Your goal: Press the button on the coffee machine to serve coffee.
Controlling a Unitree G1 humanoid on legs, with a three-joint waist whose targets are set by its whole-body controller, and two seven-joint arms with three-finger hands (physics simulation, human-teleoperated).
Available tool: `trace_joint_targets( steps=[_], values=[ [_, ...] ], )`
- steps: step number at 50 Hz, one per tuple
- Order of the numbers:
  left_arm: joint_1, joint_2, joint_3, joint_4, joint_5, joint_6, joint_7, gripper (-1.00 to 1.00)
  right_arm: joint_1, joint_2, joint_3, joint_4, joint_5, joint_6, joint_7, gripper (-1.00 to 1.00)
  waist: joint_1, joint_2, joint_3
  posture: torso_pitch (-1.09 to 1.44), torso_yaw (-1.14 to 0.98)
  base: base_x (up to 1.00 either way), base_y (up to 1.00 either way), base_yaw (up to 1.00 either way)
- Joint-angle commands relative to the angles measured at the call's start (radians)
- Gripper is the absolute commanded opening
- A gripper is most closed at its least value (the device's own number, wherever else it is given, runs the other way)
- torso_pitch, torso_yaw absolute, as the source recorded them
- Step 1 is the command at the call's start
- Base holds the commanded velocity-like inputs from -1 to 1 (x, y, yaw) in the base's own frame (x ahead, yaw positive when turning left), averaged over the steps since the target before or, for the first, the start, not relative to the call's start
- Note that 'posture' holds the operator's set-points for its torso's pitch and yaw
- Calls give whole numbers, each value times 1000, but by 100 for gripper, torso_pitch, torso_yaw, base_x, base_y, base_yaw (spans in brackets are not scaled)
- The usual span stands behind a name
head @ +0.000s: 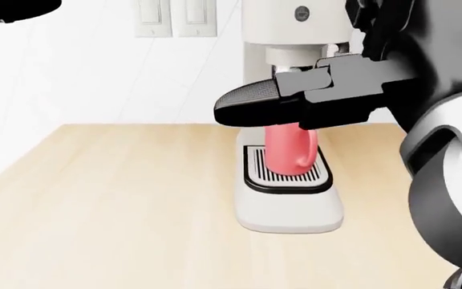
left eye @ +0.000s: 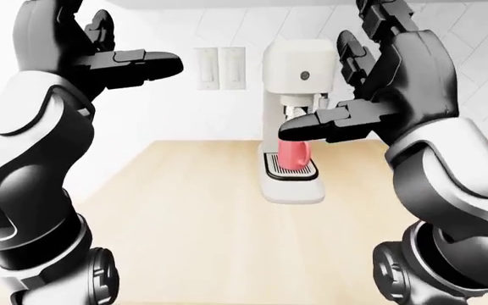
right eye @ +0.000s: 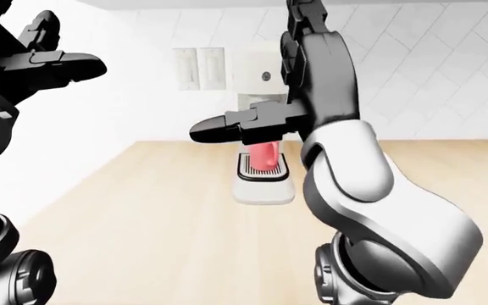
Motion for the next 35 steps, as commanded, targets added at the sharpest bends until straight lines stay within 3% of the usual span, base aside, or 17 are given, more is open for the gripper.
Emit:
trace_joint_targets(
  steps=[1, 14, 20, 35],
  values=[
    [-27, 10, 9, -4, 5, -28, -2, 100, -41, 3, -9, 11, -34, -5, 14, 100, 0, 2, 1, -68, 0, 0, 0, 0],
    [-30, 19, 13, -5, -6, -25, 3, 100, -91, 72, 6, 41, -134, 71, 105, 100, -1, 7, 2, -68, 0, 0, 0, 0],
    [-27, 19, 11, -5, -8, -26, 4, 100, -83, 93, 41, 52, -200, 65, 148, 100, 0, 9, 1, -68, 0, 0, 0, 0],
    [-27, 19, 11, -9, -13, -26, 9, 100, -18, 113, 102, 180, -416, -76, 307, 100, 0, 14, -2, -68, 0, 0, 0, 0]
  ],
)
